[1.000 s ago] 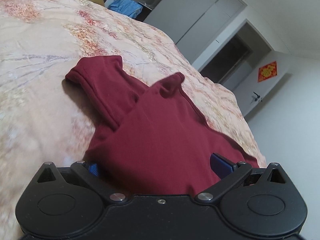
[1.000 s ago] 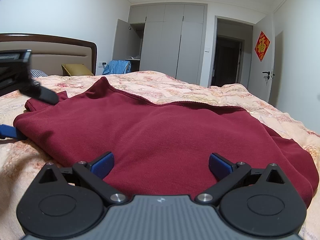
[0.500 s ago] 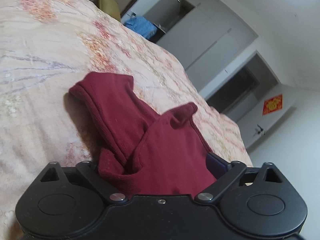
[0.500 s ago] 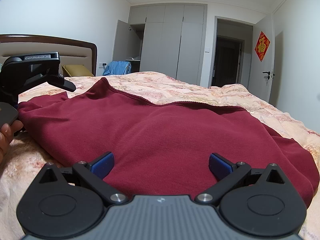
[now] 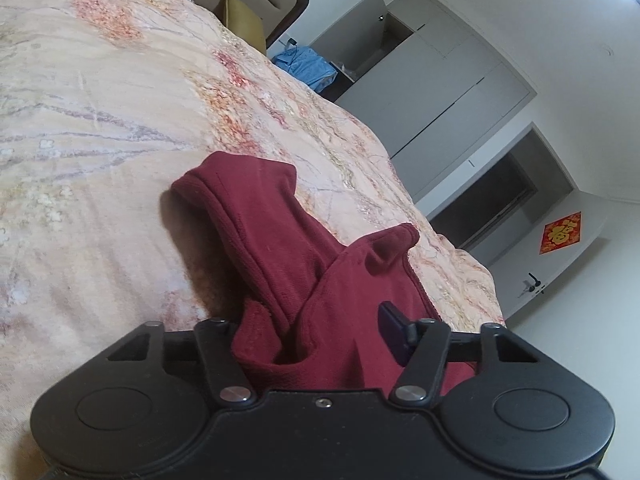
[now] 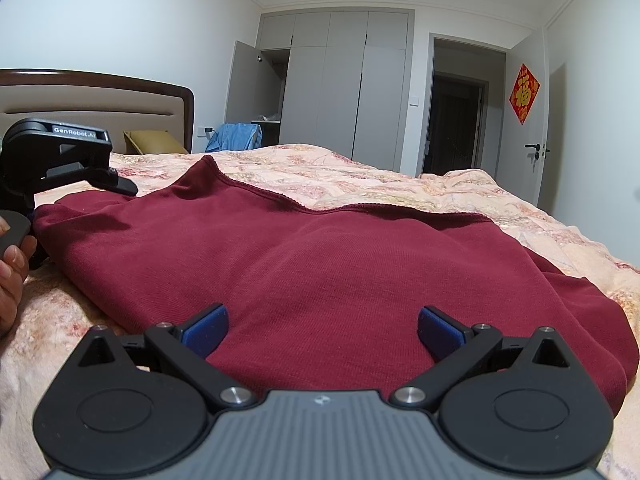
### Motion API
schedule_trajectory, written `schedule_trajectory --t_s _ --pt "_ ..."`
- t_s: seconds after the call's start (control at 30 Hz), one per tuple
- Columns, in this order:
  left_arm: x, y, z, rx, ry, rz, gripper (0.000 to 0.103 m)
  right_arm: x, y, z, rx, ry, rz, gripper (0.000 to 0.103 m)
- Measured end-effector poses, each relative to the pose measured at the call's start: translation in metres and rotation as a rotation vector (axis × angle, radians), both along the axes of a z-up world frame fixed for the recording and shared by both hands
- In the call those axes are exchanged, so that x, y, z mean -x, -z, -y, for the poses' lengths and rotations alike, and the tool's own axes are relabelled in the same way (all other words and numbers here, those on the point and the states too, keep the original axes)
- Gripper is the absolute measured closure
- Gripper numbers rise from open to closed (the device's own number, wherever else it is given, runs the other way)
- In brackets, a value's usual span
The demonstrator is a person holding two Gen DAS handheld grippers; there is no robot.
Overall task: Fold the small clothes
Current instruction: 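Grasp the folded sweater edge with the left gripper, then lift the sweater edge with the left gripper and fold it over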
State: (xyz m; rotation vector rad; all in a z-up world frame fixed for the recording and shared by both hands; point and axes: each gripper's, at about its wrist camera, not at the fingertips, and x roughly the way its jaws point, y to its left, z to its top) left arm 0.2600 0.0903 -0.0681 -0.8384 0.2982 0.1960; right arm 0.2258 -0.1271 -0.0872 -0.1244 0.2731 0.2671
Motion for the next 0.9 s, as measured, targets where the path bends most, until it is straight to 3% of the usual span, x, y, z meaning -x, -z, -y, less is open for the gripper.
schedule_trajectory --t_s 0.37,0.6,0.9 --pt "-0.023 -0.003 -0.008 -0.008 0.025 -0.005 0.042 0.000 0.000 0.001 -0.001 -0.001 0.000 0.000" --pt "-0.022 0.001 -0.010 0.000 -0.005 -0.010 0.061 0.000 0.001 0.000 -0.001 -0.002 0.001 0.000" --pt "-0.025 -0.002 -0.012 0.001 -0.015 -0.039 0.071 0.000 0.001 0.000 -0.002 -0.003 0.001 0.000"
